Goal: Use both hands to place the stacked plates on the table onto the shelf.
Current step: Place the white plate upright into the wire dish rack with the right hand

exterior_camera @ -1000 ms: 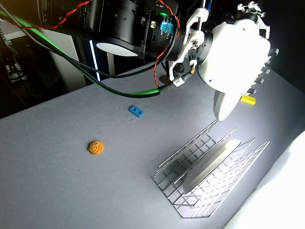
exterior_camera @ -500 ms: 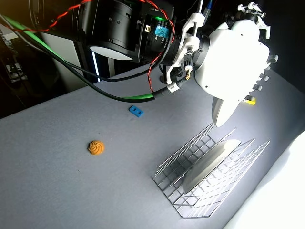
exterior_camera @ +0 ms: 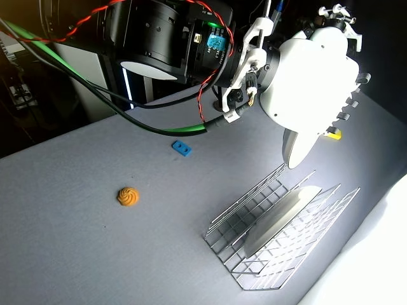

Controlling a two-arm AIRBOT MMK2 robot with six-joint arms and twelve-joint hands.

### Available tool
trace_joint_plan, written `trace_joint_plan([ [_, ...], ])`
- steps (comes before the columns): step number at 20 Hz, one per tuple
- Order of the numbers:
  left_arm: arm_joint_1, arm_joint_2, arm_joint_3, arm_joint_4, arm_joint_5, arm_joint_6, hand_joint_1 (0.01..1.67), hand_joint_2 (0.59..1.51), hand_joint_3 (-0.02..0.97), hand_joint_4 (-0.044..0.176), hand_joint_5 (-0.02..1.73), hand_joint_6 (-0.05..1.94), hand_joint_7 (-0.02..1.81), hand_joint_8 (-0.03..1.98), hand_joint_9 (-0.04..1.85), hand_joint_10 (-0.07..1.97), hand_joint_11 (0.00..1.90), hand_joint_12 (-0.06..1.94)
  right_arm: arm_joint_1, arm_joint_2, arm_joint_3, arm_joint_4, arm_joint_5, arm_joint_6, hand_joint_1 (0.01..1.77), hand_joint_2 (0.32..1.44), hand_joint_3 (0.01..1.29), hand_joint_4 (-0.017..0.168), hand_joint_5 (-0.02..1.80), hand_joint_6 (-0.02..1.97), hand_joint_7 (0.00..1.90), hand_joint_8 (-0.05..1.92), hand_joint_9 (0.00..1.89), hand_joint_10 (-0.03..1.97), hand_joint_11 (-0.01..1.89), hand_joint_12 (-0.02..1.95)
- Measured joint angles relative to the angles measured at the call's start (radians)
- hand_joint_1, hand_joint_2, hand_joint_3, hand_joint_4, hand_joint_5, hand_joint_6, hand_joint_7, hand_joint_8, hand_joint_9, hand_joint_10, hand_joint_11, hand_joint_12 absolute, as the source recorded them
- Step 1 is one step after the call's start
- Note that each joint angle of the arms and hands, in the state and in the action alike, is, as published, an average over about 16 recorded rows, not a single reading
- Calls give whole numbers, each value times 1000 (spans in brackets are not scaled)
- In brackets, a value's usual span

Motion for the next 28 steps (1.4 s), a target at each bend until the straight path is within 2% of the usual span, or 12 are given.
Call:
trace_joint_plan([
  [15,7,-9,12,0,-5,-1,20,1076,19,4,20,4,19,0,19,-51,14,12,-21,21,17,14,-6,28,1385,980,17,-8,990,757,1112,752,1085,892,1016,909],
  [28,7,-12,14,0,-4,-1,20,1079,18,5,20,6,18,0,19,-51,13,12,-66,36,83,12,-26,53,1386,980,17,-8,993,757,1102,767,1082,891,1011,917],
])
